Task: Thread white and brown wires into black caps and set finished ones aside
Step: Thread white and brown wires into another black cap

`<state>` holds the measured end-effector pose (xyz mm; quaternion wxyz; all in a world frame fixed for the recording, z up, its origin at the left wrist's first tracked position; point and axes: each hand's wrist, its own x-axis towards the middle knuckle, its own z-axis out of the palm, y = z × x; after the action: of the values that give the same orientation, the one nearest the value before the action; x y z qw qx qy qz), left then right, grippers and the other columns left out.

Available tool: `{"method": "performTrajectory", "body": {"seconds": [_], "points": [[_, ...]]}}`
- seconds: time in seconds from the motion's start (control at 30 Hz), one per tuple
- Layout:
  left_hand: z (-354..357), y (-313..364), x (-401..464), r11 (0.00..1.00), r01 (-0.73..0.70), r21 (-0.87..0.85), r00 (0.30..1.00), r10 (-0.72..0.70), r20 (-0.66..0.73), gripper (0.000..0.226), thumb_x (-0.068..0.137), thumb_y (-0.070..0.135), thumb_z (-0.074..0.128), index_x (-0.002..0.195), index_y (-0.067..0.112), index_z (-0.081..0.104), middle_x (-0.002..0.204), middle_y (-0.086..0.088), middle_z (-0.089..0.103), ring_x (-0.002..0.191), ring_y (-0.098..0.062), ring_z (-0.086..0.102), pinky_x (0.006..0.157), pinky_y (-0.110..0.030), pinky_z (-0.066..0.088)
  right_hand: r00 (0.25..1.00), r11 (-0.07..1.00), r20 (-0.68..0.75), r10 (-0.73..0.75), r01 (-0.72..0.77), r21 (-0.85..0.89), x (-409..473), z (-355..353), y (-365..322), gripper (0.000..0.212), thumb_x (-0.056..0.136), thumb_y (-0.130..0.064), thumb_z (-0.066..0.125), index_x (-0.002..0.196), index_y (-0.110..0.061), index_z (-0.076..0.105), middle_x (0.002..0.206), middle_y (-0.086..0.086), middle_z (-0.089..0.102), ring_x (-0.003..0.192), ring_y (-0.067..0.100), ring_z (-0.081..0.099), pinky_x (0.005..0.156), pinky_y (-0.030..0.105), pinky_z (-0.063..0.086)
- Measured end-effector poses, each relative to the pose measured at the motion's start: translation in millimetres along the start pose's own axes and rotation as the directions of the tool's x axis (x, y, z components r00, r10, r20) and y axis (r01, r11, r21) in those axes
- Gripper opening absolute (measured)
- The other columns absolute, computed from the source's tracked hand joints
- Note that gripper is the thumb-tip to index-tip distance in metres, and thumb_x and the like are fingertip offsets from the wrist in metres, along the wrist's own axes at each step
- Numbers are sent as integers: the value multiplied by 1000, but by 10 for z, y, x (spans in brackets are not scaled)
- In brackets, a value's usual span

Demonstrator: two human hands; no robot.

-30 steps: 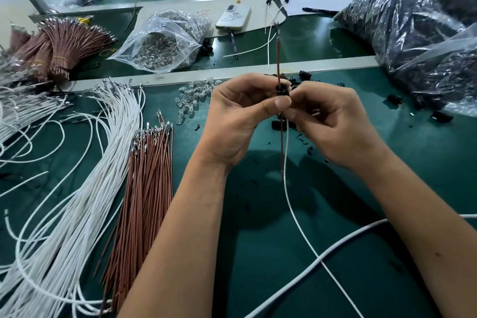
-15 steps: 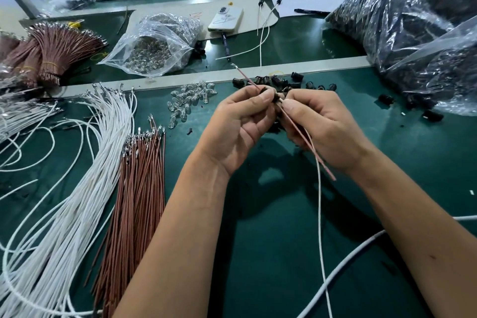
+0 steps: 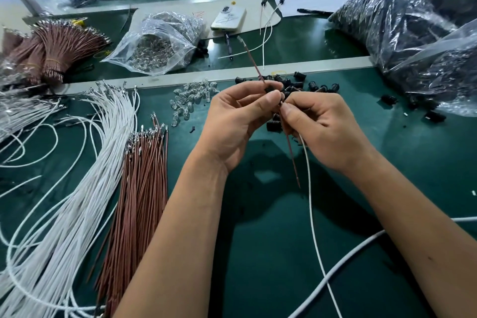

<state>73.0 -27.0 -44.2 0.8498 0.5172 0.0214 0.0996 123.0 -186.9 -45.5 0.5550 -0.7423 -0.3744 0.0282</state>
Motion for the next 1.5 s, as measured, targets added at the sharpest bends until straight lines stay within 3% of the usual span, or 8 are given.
{"method": "performTrajectory", "body": {"seconds": [0.13,0.33,0.53,0.77,0.93,1.03,1.23,1.5], "points": [[31,5,-8,1000,-14,20,999,15,-42,27,70,6,74,96,-2,71,78,-7,74,70,-14,69,71,-22,56,999,999,35,-34,36,-41,5,-8,13,36,101,-13,55,69,3,56,62,17,49,57,28,43,54,35,35],[56,33,-16,1000,15,16,996,-13,-87,9,77,0,74,83,8,75,76,-6,74,66,-12,67,66,-21,55,999,999,45,-6,9,-51,14,-38,34,32,103,-13,57,71,-14,61,60,-11,55,56,3,48,58,16,38],[44,-16,13,937,-9,348,966,98,-239,24,79,13,85,73,17,62,73,-7,65,68,-17,61,66,-27,52,984,941,-123,-129,83,-327,-3,42,27,12,98,-20,69,96,-9,69,81,-5,68,72,13,63,64,24,49],[60,-24,12,962,47,268,985,0,-172,24,72,21,83,76,16,60,76,-12,62,66,-20,56,64,-29,48,997,980,-79,-26,10,-201,2,72,45,12,92,-17,79,90,-6,76,76,5,74,68,27,68,67,44,54],[-7,31,-1,974,91,207,991,-69,-113,6,85,12,77,90,15,75,84,-4,73,64,-10,63,62,-18,50,994,997,-95,56,-60,-44,-1,44,57,23,95,-27,76,80,-9,76,55,-6,63,46,4,51,49,21,42],[-29,43,-10,971,91,220,991,-67,-113,10,82,10,78,83,20,76,79,-2,74,68,-12,66,65,-21,49,994,997,-83,68,-70,-18,-6,35,54,26,96,-34,72,82,-12,76,57,1,65,44,10,56,44,28,47],[-11,71,-26,980,3,198,986,30,-162,16,70,16,83,83,15,74,91,-20,74,77,-23,63,68,-28,47,999,996,-23,49,-50,-68,-1,33,120,15,95,-16,73,80,-14,75,64,-3,68,55,3,57,56,21,46],[-49,82,-12,967,-222,125,973,228,-32,23,66,-2,81,84,10,72,84,-10,72,73,-16,68,75,-26,55,1000,991,-15,5,-7,-137,0,42,145,6,91,-16,79,87,-20,79,71,-12,72,61,5,63,63,19,47]]}}
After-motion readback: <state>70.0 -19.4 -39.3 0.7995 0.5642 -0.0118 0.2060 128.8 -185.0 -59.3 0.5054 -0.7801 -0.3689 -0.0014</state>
